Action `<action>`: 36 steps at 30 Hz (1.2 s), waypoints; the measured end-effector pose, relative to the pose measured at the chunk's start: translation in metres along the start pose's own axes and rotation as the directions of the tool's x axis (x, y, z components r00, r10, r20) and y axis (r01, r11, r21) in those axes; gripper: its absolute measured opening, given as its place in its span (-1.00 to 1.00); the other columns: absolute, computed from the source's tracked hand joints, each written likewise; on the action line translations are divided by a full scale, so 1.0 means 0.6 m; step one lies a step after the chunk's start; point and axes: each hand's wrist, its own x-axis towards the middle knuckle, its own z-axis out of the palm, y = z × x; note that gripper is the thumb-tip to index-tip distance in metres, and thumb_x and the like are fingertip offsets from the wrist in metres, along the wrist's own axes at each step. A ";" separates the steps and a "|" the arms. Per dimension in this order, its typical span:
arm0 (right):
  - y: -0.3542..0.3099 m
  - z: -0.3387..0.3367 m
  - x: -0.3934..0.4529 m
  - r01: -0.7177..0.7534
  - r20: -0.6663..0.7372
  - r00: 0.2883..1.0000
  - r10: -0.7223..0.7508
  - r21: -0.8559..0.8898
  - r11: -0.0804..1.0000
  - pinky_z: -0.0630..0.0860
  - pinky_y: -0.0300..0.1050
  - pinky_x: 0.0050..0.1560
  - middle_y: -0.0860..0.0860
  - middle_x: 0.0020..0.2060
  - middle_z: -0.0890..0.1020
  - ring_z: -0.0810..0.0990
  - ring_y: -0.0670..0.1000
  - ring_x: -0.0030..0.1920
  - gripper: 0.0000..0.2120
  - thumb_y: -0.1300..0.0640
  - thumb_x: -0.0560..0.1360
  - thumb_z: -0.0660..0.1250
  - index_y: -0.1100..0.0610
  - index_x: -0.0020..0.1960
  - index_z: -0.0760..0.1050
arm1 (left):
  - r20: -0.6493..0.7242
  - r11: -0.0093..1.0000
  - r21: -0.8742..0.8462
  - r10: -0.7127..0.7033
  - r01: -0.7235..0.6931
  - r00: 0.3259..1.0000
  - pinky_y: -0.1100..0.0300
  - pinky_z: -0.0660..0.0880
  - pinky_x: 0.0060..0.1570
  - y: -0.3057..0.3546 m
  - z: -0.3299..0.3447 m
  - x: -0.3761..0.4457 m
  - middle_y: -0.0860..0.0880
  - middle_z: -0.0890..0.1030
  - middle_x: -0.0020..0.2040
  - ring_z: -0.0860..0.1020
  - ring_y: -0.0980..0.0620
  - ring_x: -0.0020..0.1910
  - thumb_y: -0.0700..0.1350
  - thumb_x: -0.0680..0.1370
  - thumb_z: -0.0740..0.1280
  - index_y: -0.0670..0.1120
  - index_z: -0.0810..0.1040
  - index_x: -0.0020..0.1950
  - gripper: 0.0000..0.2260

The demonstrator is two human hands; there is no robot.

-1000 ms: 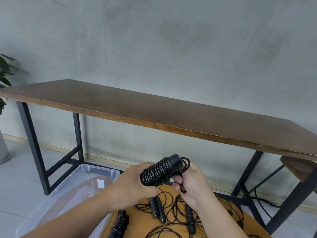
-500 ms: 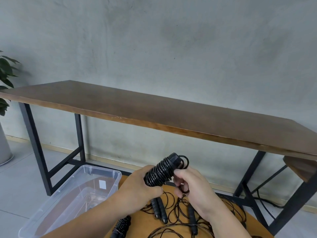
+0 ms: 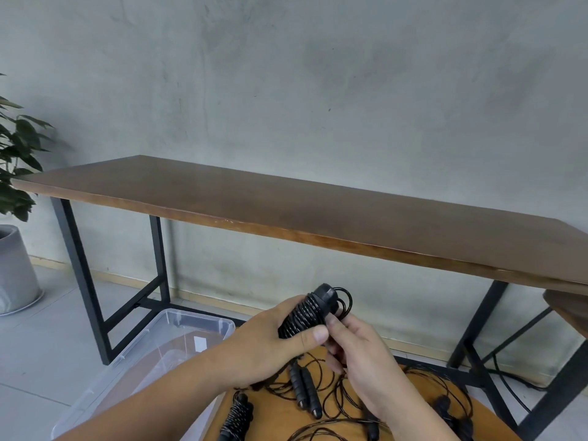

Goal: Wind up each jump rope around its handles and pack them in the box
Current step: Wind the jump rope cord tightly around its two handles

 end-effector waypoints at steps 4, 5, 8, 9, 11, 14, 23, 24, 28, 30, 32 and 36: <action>-0.006 0.007 0.000 -0.012 -0.046 0.999 0.009 -0.059 0.998 0.33 -0.19 -0.34 -0.05 -0.43 0.39 0.36 -0.05 -0.44 -0.67 -0.08 0.62 0.19 0.13 -0.09 0.56 | -0.033 0.997 -0.024 -0.078 0.077 0.996 0.22 0.54 0.13 0.018 -0.007 0.006 0.19 0.67 0.00 0.61 0.22 0.02 0.32 0.45 0.34 0.27 0.49 0.31 -0.56; -0.006 0.010 0.000 -0.021 -0.046 0.999 0.019 -0.062 0.998 0.33 -0.19 -0.33 -0.06 -0.44 0.39 0.36 -0.05 -0.44 -0.66 -0.09 0.62 0.19 0.15 -0.09 0.55 | -0.018 0.995 -0.042 -0.089 0.088 0.996 0.18 0.56 0.13 0.022 -0.012 0.007 0.15 0.69 -0.01 0.63 0.19 0.00 0.28 0.46 0.37 0.24 0.54 0.26 -0.61; -0.001 0.018 -0.003 -0.059 -0.063 0.997 0.055 -0.076 0.995 0.35 -0.21 -0.32 -0.04 -0.43 0.40 0.36 -0.04 -0.45 -0.66 -0.07 0.63 0.19 0.14 -0.16 0.51 | 0.041 0.993 -0.022 -0.116 0.117 0.992 0.11 0.58 0.14 0.025 -0.026 0.012 0.06 0.70 -0.03 0.65 0.09 -0.02 0.14 0.50 0.43 0.16 0.62 0.15 -0.76; 0.000 0.020 -0.002 -0.070 -0.070 0.995 0.065 -0.069 0.995 0.34 -0.23 -0.35 -0.03 -0.43 0.40 0.36 -0.04 -0.45 -0.67 -0.06 0.64 0.19 0.13 -0.18 0.50 | 0.047 0.992 -0.006 -0.127 0.128 0.991 0.08 0.57 0.15 0.023 -0.024 0.014 0.05 0.69 -0.02 0.65 0.07 -0.01 0.14 0.51 0.43 0.16 0.61 0.15 -0.76; -0.001 0.020 0.001 -0.084 -0.082 0.994 0.078 -0.074 0.994 0.35 -0.26 -0.39 -0.03 -0.43 0.40 0.36 -0.06 -0.44 -0.67 -0.06 0.64 0.20 0.11 -0.18 0.52 | 0.016 0.989 0.034 -0.142 0.141 0.990 0.08 0.56 0.15 0.019 -0.012 0.018 0.08 0.67 0.00 0.62 0.11 0.01 0.23 0.51 0.37 0.17 0.55 0.18 -0.71; -0.005 0.018 0.007 -0.100 -0.082 0.992 0.091 -0.111 0.989 0.39 -0.24 -0.37 0.00 -0.40 0.39 0.35 -0.05 -0.41 -0.67 -0.09 0.63 0.21 0.12 -0.15 0.53 | -0.093 0.991 0.073 -0.101 0.108 0.990 0.25 0.50 0.14 0.011 0.008 0.022 0.21 0.60 0.05 0.55 0.26 0.06 0.29 0.54 0.26 0.31 0.38 0.25 -0.69; -0.004 -0.006 -0.003 -0.162 0.002 0.987 0.163 -0.116 0.980 0.61 0.07 0.13 -0.02 -0.24 0.67 0.66 -0.05 -0.28 -0.81 0.10 0.60 0.32 0.07 0.18 0.57 | -0.155 0.974 -0.159 -0.186 0.161 0.970 0.16 0.55 -0.03 -0.027 0.021 0.025 0.04 0.69 -0.08 0.64 0.12 -0.08 0.17 0.56 0.33 0.11 0.61 0.10 -0.78; -0.005 -0.010 -0.005 -0.154 -0.017 0.988 0.153 -0.113 0.982 0.62 0.04 0.12 -0.02 -0.17 0.69 0.69 -0.05 -0.24 -0.74 0.12 0.56 0.37 0.04 0.24 0.53 | -0.133 0.954 -0.241 -0.212 0.176 0.968 0.12 0.56 -0.02 -0.028 0.019 0.025 -0.01 0.70 -0.08 0.65 0.07 -0.10 0.16 0.56 0.34 0.06 0.63 0.08 -0.77; -0.006 -0.011 -0.017 -0.055 -0.104 0.994 0.023 -0.317 0.947 0.58 -0.10 0.17 -0.12 0.00 0.69 0.68 -0.17 -0.03 -0.55 0.05 0.39 0.54 -0.10 0.23 0.49 | -0.065 0.876 -0.436 -0.259 0.206 0.964 0.02 0.59 -0.06 -0.029 0.021 0.027 -0.14 0.71 -0.08 0.67 -0.08 -0.14 0.10 0.57 0.35 -0.07 0.65 0.07 -0.74; -0.002 -0.008 -0.024 0.034 -0.111 0.990 -0.085 -0.395 0.918 0.61 -0.16 0.08 -0.17 -0.08 0.69 0.67 -0.20 -0.09 -0.65 0.05 0.42 0.53 -0.15 0.15 0.53 | -0.047 0.836 -0.505 -0.277 0.217 0.960 0.06 0.58 -0.19 -0.025 0.022 0.027 -0.20 0.70 -0.10 0.66 -0.14 -0.20 0.05 0.58 0.35 -0.13 0.62 0.08 -0.73; 0.000 -0.007 -0.032 0.119 -0.123 0.975 -0.187 -0.427 0.897 0.62 -0.20 -0.04 -0.25 -0.17 0.67 0.65 -0.20 -0.16 -0.74 0.05 0.50 0.45 -0.28 0.07 0.53 | -0.022 0.800 -0.552 -0.298 0.237 0.954 0.12 0.56 -0.29 -0.021 0.022 0.026 -0.23 0.68 -0.14 0.65 -0.18 -0.23 0.03 0.58 0.34 -0.19 0.59 0.12 -0.70; 0.000 -0.021 -0.033 0.287 -0.047 0.922 -0.384 -0.584 0.759 0.51 -0.34 -0.06 -0.36 -0.10 0.58 0.57 -0.23 -0.05 -0.64 0.01 0.52 0.40 -0.46 0.11 0.43 | 0.015 0.730 -0.630 -0.329 0.265 0.944 0.11 0.56 -0.35 -0.019 0.022 0.025 -0.25 0.66 -0.17 0.64 -0.23 -0.25 0.03 0.57 0.35 -0.23 0.55 0.13 -0.66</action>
